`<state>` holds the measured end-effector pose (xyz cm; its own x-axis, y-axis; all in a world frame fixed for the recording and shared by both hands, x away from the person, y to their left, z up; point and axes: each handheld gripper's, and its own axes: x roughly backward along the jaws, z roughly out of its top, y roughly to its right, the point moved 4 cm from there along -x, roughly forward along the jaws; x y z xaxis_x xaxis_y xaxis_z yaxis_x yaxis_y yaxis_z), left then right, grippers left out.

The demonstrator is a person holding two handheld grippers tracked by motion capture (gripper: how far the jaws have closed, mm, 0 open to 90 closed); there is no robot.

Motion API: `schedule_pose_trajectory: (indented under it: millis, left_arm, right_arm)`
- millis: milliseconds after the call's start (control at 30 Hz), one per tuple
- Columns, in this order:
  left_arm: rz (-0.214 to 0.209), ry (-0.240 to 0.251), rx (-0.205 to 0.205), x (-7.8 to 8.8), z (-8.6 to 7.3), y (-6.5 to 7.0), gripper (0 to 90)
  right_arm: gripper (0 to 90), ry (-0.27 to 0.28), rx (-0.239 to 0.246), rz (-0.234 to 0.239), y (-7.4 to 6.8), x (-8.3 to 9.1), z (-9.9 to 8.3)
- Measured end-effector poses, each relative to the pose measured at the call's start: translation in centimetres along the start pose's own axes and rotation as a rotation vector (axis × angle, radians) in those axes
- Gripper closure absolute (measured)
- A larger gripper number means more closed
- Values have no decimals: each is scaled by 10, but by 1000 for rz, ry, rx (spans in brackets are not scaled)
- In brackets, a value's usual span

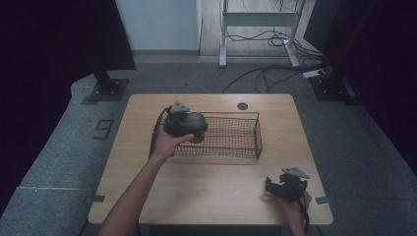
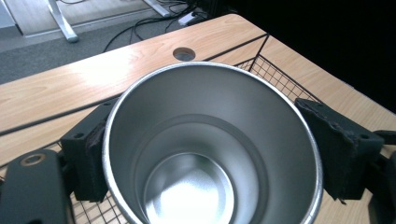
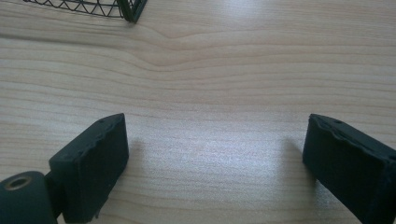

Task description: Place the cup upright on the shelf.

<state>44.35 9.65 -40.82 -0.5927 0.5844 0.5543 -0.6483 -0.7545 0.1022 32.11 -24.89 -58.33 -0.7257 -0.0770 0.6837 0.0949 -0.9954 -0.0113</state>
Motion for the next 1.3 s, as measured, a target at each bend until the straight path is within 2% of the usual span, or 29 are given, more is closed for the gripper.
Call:
schedule_pose_trajectory:
  millis: [300, 400, 733, 1300]
  left_arm:
    - [3, -23, 12, -10, 3, -5, 146]
    - [18, -35, 7, -15, 4, -8, 146]
    - [11, -31, 5, -22, 9, -9, 146]
    - [9, -60, 34, -50, 4, -15, 146]
  right_arm:
    - [70, -1, -1, 0, 0, 0, 0]
    - [70, 0, 1, 0, 0, 0, 0]
    - [71, -1, -1, 0, 0, 0, 0]
    - [75, 1, -2, -3, 1, 0, 0]
